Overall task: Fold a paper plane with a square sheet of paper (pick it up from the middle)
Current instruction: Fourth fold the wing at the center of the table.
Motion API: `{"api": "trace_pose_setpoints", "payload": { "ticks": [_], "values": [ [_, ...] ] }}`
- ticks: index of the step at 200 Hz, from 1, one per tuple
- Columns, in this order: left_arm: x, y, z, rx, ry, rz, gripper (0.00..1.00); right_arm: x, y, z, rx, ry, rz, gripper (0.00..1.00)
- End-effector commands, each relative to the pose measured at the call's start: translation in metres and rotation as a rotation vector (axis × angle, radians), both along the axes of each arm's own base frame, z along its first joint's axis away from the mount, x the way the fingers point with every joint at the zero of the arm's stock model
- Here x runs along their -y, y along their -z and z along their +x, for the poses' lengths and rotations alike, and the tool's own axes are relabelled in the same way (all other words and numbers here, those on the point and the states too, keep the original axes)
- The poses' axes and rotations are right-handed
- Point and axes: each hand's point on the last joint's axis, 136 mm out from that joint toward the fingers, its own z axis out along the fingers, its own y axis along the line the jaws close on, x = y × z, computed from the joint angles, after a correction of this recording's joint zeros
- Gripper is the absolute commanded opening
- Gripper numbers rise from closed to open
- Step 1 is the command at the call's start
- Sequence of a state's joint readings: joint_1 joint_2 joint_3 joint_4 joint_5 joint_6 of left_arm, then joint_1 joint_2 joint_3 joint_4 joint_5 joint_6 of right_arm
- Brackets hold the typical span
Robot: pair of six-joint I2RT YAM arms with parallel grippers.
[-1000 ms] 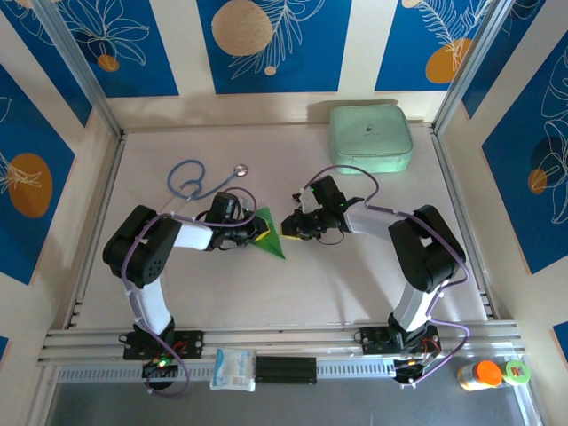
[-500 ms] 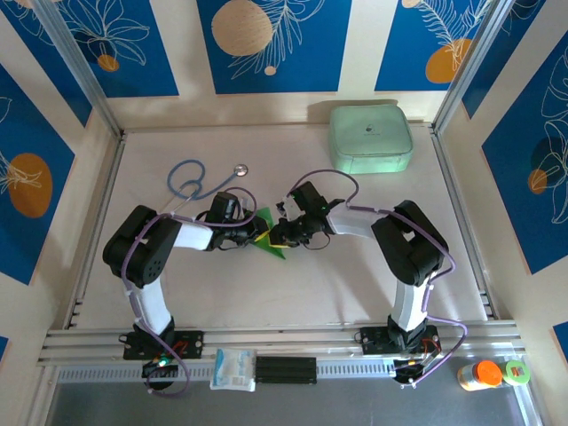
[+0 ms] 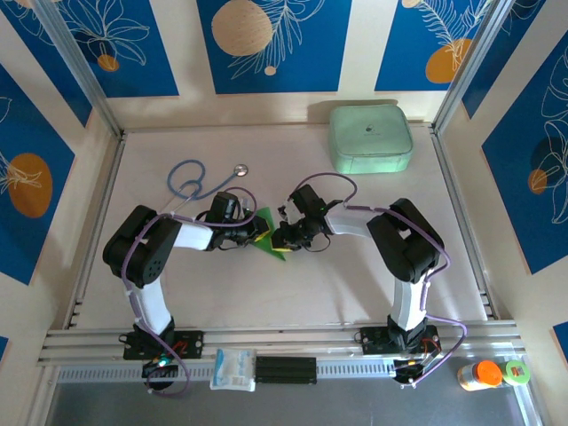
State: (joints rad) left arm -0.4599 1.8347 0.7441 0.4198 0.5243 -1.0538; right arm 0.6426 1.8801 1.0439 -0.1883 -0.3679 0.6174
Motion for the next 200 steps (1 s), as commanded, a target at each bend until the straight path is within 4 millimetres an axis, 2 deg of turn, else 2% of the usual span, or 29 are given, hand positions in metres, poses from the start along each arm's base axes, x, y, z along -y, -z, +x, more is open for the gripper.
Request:
{"api": "trace_pose_setpoints", "payload": {
  "ticks": [1,130,165,200],
  "values": [
    [-0.005,0.015,-0.006,-0.062,-0.007,0.017,0.18,0.002,0.008,-0.004,-0.018,-0.014,-0.04,0.18],
    [-0.01,0.025,-0.011,-0.106,-0.019,0.052,0.2,0.009,0.018,-0.009,-0.053,-0.014,-0.091,0.18],
    [-0.014,0.029,-0.014,-0.125,-0.024,0.075,0.2,0.011,0.005,-0.016,-0.051,-0.011,-0.05,0.17],
    [-0.015,0.032,-0.016,-0.136,-0.028,0.081,0.19,0.016,0.004,-0.026,-0.073,-0.006,-0.049,0.17]
  ]
}}
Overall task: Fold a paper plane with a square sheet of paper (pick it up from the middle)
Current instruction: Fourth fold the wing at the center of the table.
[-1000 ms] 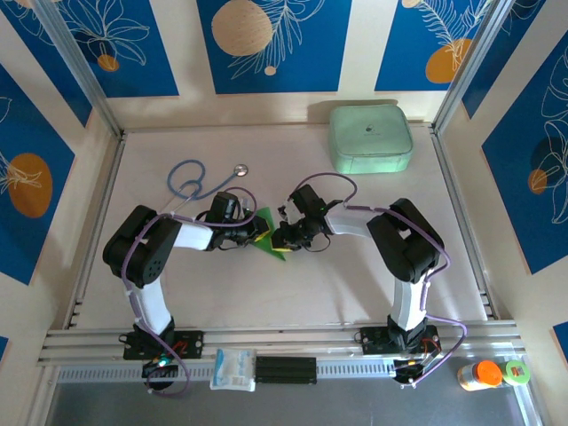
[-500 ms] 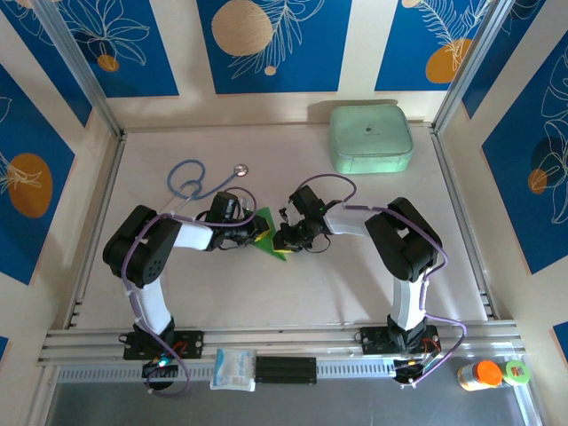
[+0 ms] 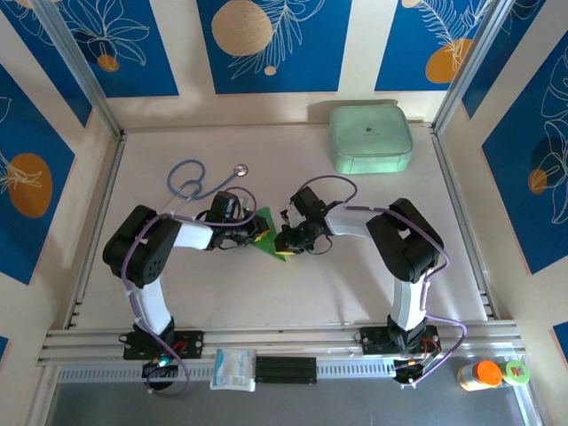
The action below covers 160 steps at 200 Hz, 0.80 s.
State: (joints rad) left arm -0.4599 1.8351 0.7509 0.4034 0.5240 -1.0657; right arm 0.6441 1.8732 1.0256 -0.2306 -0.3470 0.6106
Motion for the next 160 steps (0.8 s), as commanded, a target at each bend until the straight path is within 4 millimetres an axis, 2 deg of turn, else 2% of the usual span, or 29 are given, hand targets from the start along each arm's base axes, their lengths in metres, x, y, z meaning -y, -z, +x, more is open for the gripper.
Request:
{"api": "trace_pose_setpoints", "payload": {
  "ticks": [1,89,143,160],
  "values": [
    [-0.015,0.032,-0.015,-0.119,-0.02,0.08,0.19,0.006,-0.004,-0.017,-0.047,-0.008,-0.002,0.17],
    [-0.015,0.035,-0.017,-0.132,-0.018,0.083,0.2,0.012,0.017,-0.021,-0.085,-0.002,-0.053,0.17],
    [-0.016,0.035,-0.018,-0.14,-0.02,0.088,0.2,0.011,-0.007,-0.025,-0.065,-0.018,-0.004,0.17],
    [-0.016,0.036,-0.018,-0.141,-0.019,0.089,0.19,0.013,-0.007,-0.029,-0.069,-0.021,-0.01,0.17]
  ]
}}
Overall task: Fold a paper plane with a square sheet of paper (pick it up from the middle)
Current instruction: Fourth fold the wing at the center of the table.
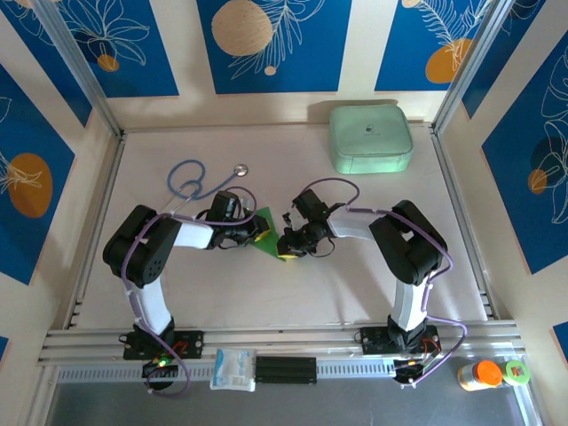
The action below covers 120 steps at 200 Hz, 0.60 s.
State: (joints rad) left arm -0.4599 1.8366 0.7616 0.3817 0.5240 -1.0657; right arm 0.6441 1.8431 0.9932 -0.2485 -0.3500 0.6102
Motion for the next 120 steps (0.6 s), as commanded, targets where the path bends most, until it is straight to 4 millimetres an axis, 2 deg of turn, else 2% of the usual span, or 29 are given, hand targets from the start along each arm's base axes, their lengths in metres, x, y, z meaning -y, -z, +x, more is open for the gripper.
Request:
{"api": "trace_pose_setpoints", "payload": {
  "ticks": [1,52,70,82,120],
  "values": [
    [-0.016,0.035,-0.018,-0.129,-0.018,0.084,0.2,0.007,-0.006,-0.019,-0.051,-0.018,0.0,0.17],
    [-0.015,0.035,-0.018,-0.13,-0.017,0.081,0.2,0.016,0.022,-0.026,-0.093,-0.006,-0.066,0.17],
    [-0.015,0.035,-0.018,-0.131,-0.017,0.079,0.19,0.017,0.026,-0.025,-0.098,-0.002,-0.075,0.16],
    [-0.014,0.034,-0.018,-0.13,-0.015,0.078,0.2,0.014,0.02,-0.024,-0.091,-0.004,-0.055,0.16],
    [-0.013,0.032,-0.018,-0.131,-0.013,0.07,0.19,0.001,-0.026,-0.007,0.026,-0.001,0.056,0.16]
  ]
}}
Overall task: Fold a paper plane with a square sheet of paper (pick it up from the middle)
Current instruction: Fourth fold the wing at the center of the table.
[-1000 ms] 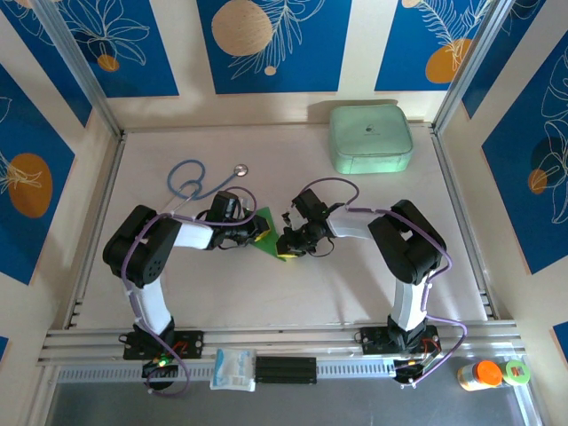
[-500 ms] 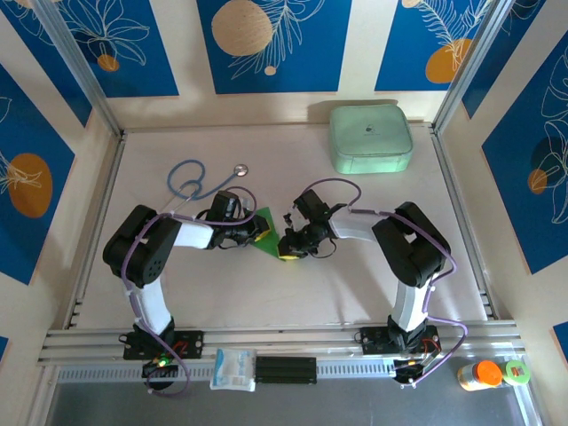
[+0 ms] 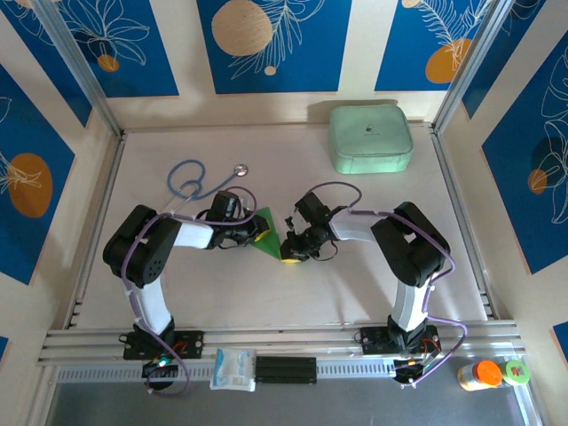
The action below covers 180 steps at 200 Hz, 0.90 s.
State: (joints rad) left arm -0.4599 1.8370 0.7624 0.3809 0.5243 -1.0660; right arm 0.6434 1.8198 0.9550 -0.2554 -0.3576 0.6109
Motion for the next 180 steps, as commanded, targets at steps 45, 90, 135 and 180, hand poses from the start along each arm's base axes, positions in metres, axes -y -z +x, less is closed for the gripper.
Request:
{"api": "trace_pose_setpoints", "payload": {
  "ticks": [45,90,135,180],
  "values": [
    [-0.012,0.029,-0.016,-0.122,-0.014,0.064,0.19,-0.016,-0.023,0.019,0.06,0.011,0.053,0.15],
    [-0.009,0.021,-0.015,-0.107,-0.007,0.039,0.2,-0.019,-0.005,0.023,0.037,0.009,0.013,0.13],
    [0.0,-0.004,-0.007,-0.033,0.022,-0.013,0.2,-0.01,0.012,0.017,-0.004,0.007,-0.036,0.13],
    [0.002,-0.036,0.002,0.088,0.067,-0.001,0.24,0.003,0.022,0.007,-0.038,-0.002,-0.074,0.12]
  ]
}}
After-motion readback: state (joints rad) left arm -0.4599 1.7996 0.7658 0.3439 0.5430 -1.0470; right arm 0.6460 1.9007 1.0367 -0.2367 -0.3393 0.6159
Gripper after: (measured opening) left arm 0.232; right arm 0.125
